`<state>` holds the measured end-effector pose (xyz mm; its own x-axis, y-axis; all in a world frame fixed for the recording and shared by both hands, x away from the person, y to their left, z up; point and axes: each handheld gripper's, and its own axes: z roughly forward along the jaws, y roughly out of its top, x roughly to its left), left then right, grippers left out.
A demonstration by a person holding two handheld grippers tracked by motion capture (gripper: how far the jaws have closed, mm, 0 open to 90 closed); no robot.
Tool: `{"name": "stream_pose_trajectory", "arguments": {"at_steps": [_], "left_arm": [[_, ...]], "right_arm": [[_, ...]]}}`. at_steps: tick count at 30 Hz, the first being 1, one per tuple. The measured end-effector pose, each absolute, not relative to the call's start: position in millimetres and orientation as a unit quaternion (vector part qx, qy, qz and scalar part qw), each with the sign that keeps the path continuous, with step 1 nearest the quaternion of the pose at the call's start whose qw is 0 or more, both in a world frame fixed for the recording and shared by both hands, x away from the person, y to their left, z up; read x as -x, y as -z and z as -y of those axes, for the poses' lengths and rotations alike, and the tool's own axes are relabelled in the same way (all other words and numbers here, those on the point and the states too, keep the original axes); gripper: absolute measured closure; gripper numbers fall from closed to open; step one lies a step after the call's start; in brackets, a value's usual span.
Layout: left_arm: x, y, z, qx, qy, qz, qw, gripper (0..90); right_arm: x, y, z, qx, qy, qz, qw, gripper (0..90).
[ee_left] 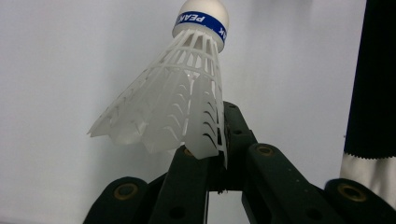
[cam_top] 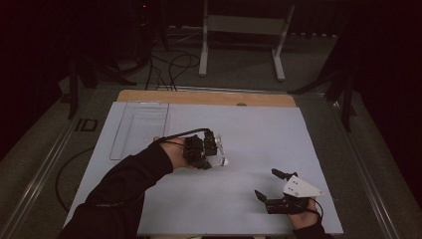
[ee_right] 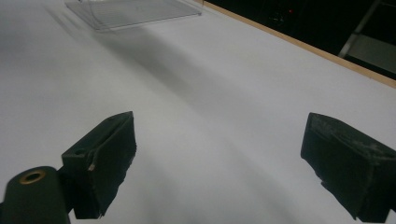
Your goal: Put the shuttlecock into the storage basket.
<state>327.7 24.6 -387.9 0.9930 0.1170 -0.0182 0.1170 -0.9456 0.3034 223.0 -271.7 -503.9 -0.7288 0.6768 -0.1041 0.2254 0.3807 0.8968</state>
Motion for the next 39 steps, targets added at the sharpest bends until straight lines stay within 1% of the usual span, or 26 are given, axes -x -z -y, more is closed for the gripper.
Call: {"name": "stream_pose_trajectory", "arguments": {"at_steps": [6,22,39], "left_arm": [[-327,382,-34,-0.986,-0.004,-0.059,0.159,90.0],[-328,366,-63,-0.982,-0.018,-0.082,0.17,90.0],[-330,355,-88,-0.98,-0.027,-0.105,0.169,90.0]], "right_arm": [[-223,504,271,-0.285,-0.475,-0.798,0.236,10.1],[-223,504,271,-0.284,-0.477,-0.798,0.235,10.1],[-223,505,270,-0.285,-0.476,-0.798,0.235,10.1]]}}
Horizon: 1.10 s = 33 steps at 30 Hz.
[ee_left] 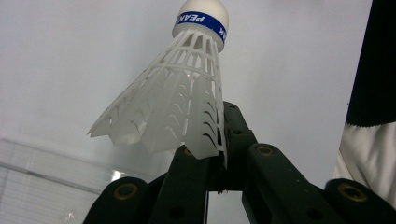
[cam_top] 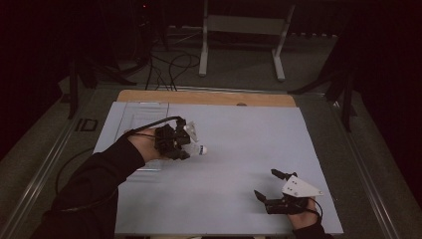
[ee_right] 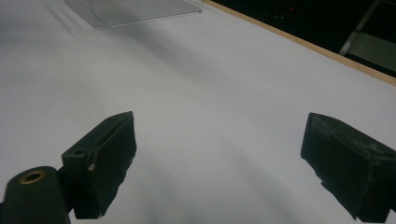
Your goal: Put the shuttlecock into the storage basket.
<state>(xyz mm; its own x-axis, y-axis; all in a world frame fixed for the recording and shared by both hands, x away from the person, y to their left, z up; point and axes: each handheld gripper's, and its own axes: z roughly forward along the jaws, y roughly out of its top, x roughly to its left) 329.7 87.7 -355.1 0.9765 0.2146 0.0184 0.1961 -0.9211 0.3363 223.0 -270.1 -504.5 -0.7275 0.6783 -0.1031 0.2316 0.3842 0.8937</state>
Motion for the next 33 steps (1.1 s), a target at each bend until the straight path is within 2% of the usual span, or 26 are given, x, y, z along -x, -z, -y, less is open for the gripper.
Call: {"name": "stream_pose_trajectory", "arguments": {"at_steps": [33], "left_arm": [[-329,336,-147,-0.972,-0.054,-0.146,0.176,90.0]], "right_arm": [[-223,504,270,-0.285,-0.477,-0.797,0.235,10.1]]}}
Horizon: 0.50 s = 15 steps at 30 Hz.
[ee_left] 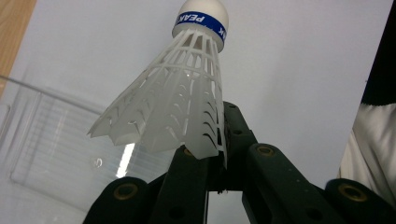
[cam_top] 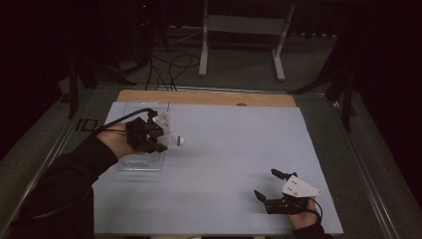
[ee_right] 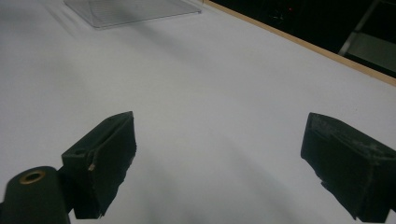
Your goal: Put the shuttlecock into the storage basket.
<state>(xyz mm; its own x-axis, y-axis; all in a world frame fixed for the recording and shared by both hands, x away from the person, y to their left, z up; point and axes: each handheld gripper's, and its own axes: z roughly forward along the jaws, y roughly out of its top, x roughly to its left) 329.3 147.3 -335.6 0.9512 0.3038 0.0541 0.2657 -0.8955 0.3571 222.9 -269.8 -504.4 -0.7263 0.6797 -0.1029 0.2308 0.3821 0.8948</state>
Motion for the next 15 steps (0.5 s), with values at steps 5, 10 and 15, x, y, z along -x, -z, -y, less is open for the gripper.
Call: {"name": "stream_pose_trajectory", "arguments": {"at_steps": [5,10,15], "left_arm": [[-329,334,-156,-0.971,-0.056,-0.148,0.18,90.0],[-331,334,-164,-0.969,-0.055,-0.152,0.186,90.0],[-333,332,-170,-0.968,-0.057,-0.151,0.194,90.0]], "right_arm": [[-223,504,270,-0.286,-0.477,-0.797,0.235,10.1],[-223,505,269,-0.285,-0.475,-0.799,0.234,10.1],[-223,505,268,-0.283,-0.475,-0.799,0.236,10.1]]}}
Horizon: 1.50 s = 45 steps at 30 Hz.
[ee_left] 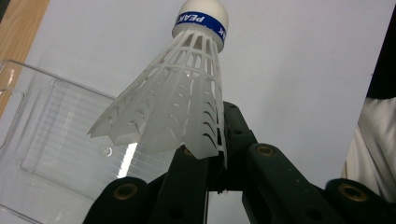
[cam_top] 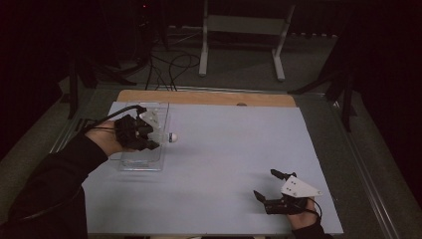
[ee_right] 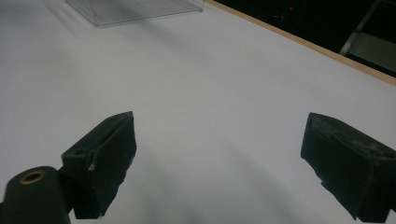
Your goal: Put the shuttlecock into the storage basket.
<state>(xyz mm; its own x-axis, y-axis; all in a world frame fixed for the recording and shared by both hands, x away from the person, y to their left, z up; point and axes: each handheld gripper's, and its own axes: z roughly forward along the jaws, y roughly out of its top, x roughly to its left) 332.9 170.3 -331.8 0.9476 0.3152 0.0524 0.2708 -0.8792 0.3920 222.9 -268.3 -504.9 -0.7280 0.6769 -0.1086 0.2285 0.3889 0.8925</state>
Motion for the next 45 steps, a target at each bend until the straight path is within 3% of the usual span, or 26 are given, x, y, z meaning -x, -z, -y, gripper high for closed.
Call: {"name": "stream_pose_trajectory", "arguments": {"at_steps": [36,45], "left_arm": [[-351,363,-216,-0.962,-0.052,-0.181,0.198,90.0],[-354,378,-218,-0.967,-0.064,-0.156,0.191,90.0]], "right_arm": [[-224,506,268,-0.284,-0.47,-0.802,0.234,10.1],[-223,506,268,-0.285,-0.469,-0.802,0.233,10.1]]}}
